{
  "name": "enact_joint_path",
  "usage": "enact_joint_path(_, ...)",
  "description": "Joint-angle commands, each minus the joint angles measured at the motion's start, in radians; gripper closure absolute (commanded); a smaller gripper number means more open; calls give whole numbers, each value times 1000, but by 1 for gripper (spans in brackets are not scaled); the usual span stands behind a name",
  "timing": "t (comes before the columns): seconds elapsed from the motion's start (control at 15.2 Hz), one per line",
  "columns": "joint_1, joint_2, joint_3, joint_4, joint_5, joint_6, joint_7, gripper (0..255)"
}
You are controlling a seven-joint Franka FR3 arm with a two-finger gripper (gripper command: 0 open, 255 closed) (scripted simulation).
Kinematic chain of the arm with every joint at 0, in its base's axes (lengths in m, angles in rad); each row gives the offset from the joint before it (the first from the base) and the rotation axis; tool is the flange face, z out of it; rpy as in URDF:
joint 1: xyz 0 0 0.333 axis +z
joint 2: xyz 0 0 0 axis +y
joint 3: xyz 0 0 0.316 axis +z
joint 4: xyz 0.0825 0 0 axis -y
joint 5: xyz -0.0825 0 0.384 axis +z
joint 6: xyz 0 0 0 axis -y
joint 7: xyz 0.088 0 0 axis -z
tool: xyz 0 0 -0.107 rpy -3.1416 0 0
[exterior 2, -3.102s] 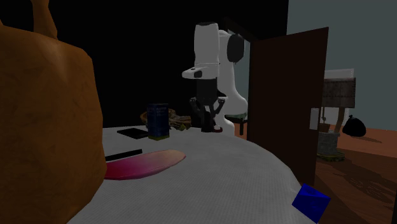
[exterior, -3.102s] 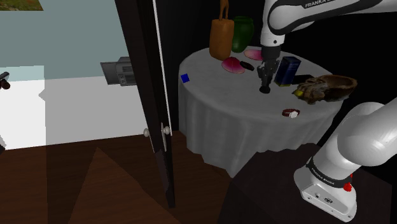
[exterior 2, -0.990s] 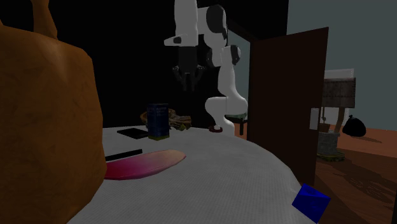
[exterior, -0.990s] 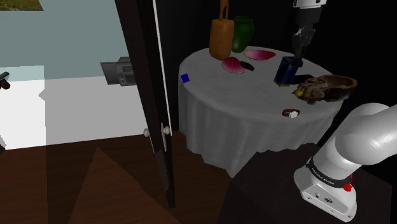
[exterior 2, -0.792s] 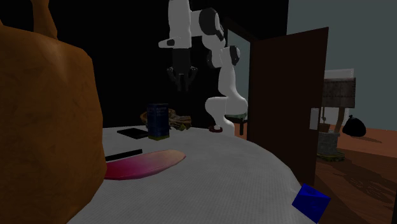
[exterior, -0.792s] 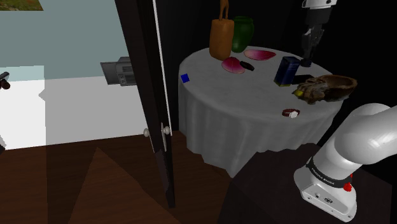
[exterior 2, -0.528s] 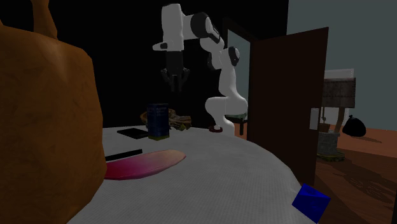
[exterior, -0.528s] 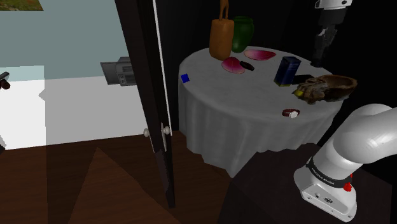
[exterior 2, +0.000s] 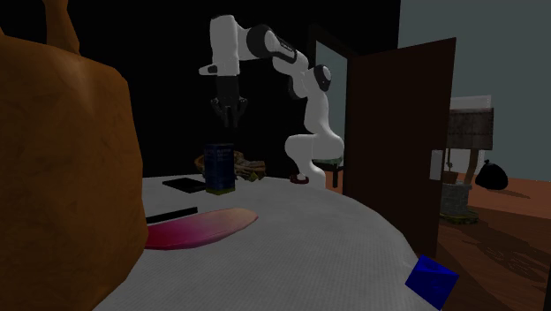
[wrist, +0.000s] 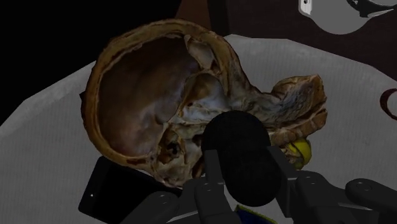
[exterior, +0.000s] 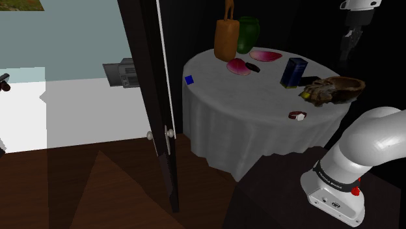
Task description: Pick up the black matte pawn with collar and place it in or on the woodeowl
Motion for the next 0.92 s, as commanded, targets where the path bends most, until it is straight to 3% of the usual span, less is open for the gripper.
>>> enact_joint_path(0.0, -3, -7, -7, -29, -7, 23, 2, 255)
enact_joint_path(0.86, -14, -24, -45, -183, -37, 161, 28, 255)
